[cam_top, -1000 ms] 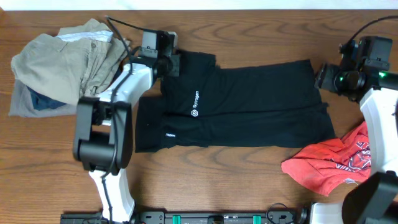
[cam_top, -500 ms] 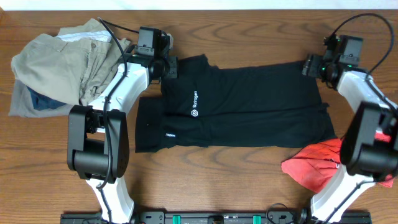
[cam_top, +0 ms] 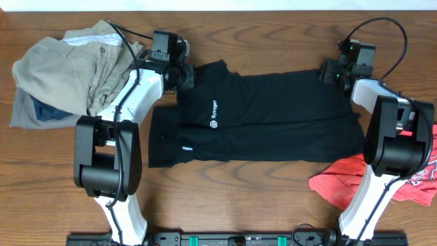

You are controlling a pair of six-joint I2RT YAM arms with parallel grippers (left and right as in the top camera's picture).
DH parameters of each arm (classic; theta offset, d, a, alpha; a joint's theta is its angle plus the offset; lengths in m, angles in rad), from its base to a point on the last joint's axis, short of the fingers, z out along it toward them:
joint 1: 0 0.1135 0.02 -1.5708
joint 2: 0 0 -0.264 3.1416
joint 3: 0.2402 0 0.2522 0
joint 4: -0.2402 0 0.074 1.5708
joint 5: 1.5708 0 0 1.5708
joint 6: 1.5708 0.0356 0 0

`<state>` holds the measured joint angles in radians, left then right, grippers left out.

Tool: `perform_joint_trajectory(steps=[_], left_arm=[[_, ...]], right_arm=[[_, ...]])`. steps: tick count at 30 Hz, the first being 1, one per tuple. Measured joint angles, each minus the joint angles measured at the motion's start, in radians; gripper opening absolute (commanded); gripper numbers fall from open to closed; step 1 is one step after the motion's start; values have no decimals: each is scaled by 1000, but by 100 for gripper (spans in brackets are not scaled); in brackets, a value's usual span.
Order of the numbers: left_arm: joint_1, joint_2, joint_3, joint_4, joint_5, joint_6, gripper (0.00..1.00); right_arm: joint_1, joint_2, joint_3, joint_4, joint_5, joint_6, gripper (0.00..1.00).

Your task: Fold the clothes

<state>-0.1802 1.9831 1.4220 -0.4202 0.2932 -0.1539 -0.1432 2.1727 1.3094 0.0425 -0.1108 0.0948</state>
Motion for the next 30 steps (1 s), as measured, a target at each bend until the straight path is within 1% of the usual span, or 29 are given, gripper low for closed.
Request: perform_joint_trajectory(steps=[1,4,5,9,13,16,20,24,30], left_arm=[[0,0,0,-1,0,0,6],[0,0,0,-2,0,0,6],[0,0,0,-3,0,0,6],[0,0,0,-3,0,0,6],[0,0,0,-3,0,0,6],[3,0,0,-3,0,0,6],[13,-16,0,-26,0,0,6],[16,-81,0,-101,0,-2,6],[18,-207,0,-325,11,-4,6]], right_arm=[[2,3,1,2,13,4,22],[3,9,4,4,47,27,4],[3,9,5,3,56,38,1],[6,9,7,0,77,50,1],[7,8,24,-43,87,54,1],[7,-9,32,-110,106,55,1],[-4,-70,28,-246,127,55,1],[-8,-175,24,-382,138,55,1],[-7,-385,27,-650,156,49,1]])
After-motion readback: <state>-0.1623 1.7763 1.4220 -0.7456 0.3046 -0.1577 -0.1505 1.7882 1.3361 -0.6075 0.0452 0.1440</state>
